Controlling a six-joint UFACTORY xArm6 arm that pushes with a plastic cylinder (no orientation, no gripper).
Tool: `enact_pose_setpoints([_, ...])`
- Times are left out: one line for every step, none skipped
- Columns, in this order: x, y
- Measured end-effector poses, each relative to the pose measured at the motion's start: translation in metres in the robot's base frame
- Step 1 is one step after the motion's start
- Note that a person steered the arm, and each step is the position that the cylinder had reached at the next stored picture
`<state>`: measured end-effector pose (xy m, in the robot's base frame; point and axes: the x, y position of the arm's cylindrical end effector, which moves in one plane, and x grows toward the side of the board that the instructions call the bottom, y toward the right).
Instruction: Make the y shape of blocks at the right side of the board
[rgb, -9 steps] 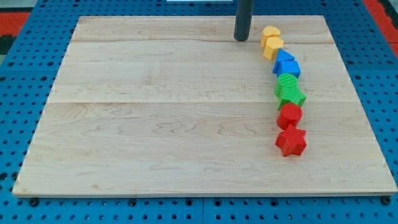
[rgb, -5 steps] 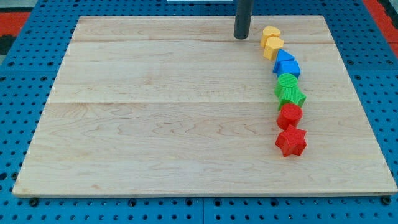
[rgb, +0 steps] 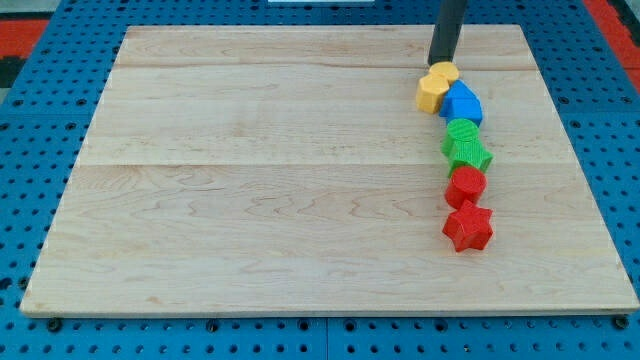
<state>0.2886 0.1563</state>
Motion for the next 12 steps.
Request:
enact_pose_setpoints([0.046,0.0])
enact_pose_setpoints([0.097,0.0])
enact_pose_setpoints([0.101,-0.004])
enact_pose_setpoints([0.06,-0.004])
enact_pose_setpoints([0.012,-0.025])
enact_pose_setpoints([-0.018,0.008])
enact_pose_setpoints([-0.014,0.044])
enact_pose_setpoints([0.012,0.038])
enact_pose_setpoints([0.048,0.027])
enact_pose_setpoints([0.074,0.026])
enact_pose_setpoints([0.095,0.023])
enact_pose_setpoints([0.102,0.009])
